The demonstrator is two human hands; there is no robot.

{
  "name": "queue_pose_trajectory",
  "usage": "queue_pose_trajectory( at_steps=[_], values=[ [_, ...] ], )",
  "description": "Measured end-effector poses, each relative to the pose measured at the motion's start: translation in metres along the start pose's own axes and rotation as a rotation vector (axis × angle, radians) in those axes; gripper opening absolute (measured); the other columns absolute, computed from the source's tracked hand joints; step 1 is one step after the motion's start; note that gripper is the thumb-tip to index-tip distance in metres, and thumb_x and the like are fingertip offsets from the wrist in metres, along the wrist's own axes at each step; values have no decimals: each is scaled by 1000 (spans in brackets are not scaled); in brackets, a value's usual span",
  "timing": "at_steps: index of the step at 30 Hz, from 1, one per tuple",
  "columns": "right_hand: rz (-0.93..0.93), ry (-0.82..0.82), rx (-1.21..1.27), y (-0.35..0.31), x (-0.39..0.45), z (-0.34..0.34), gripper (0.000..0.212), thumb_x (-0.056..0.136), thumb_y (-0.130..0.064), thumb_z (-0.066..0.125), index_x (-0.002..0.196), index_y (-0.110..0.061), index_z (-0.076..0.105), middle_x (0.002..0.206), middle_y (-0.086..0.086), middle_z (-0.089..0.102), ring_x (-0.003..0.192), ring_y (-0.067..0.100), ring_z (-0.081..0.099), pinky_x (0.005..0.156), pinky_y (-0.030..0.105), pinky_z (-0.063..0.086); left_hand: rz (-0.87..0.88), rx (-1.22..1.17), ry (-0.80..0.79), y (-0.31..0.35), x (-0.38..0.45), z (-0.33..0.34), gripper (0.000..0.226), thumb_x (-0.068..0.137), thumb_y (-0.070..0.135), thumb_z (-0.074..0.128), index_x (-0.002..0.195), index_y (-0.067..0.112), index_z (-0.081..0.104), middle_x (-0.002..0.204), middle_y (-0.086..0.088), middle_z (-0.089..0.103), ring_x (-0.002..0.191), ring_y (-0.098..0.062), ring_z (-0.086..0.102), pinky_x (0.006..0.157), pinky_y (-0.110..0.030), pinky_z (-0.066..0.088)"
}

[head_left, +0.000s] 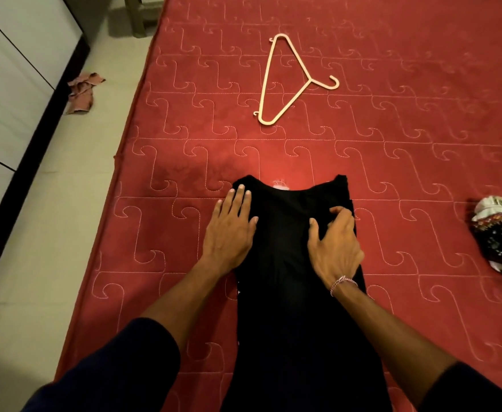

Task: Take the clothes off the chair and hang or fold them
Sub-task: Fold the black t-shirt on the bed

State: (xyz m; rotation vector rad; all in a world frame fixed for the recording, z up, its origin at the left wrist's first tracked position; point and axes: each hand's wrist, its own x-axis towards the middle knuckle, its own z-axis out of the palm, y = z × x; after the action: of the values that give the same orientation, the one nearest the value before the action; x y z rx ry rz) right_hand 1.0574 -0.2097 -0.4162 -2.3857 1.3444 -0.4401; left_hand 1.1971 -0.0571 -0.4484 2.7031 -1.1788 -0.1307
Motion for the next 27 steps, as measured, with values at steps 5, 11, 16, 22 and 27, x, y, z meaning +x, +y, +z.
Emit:
queue_pose_trajectory(
  at_steps=[5,11,16,22,27],
  values=[
    [-102,57,4,1,-31,-7,44,92,-38,65,124,-12,49,103,2,55,89,18,54,56,30,37,25,-29,-7,2,-28,-9,57,107,35,29,157,9,21,164,-11,20,151,-26,20,121,-45,25],
    [-7,-264,242,2,-107,-24,22,91,-39,66,98,-22,54,79,-10,62,82,22,67,71,39,53,4,-60,5,28,-94,-21,34,98,28,51,128,10,52,129,-10,53,111,-25,52,88,-37,49],
    [271,-525,271,-4,-199,-24,45,74,-67,68,77,-23,59,72,-7,68,81,19,67,71,32,52,-149,-424,-88,40,-147,-26,23,97,6,50,119,8,52,108,-10,61,95,-29,61,78,-40,50],
    [477,-603,588,3,-236,-36,27,93,-24,65,69,-18,57,70,1,62,67,17,63,69,46,62,-256,-534,-370,48,-206,-50,17,103,14,42,116,5,45,103,-22,64,87,-38,64,67,-41,49],
    [687,-821,954,11,-260,-66,20,106,-28,45,103,-14,61,100,7,67,90,21,67,74,43,62,-189,-502,-526,58,-269,-64,45,98,50,53,98,7,66,90,-13,70,83,-28,67,66,-30,45]
  ],
)
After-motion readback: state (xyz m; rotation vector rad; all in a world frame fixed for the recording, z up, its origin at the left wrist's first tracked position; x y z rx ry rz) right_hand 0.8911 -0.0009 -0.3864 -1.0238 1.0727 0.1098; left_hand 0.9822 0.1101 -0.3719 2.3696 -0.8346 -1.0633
